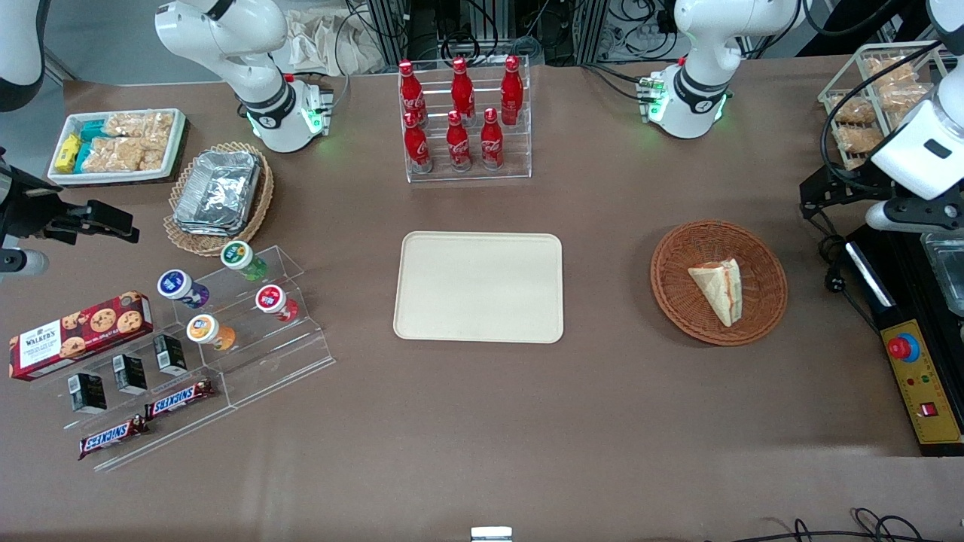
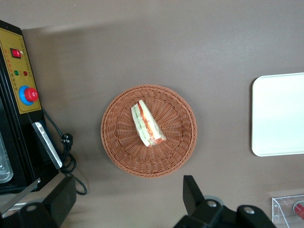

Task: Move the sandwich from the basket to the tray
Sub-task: 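Move the left gripper over the wrapped sandwich in the wicker basket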

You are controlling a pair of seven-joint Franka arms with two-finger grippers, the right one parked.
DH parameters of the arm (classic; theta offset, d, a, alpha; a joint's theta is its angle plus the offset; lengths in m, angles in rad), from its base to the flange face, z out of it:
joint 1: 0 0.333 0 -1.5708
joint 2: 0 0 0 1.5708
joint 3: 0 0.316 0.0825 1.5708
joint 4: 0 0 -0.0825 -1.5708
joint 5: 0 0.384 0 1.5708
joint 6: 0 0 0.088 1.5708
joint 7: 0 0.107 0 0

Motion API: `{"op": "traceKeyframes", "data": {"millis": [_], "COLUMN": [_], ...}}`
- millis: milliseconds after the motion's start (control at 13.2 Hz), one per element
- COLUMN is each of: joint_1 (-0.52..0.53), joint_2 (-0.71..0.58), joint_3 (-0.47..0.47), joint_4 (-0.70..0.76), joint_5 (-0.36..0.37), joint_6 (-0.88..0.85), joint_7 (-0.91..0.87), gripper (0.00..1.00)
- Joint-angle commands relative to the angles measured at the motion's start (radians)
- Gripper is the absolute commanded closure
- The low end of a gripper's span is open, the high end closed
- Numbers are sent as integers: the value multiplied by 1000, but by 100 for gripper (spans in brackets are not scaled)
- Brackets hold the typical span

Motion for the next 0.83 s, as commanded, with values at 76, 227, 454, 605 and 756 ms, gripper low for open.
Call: {"op": "traceKeyframes", "data": {"millis": [76,227,454,605,756], "joint_1": [7,6,7,6,4], "joint_2": [33,41,52,29,-3], "joint_3": [-3,-3,-3,-4,-6], "joint_4": [59,48,-25,-152,-294], "joint_5": [-3,4,4,26,32], "joint_6": [-16,-16,6,117,254], "joint_7": [11,-15,-258,-404,-479], "gripper": [0,0,0,0,0]}}
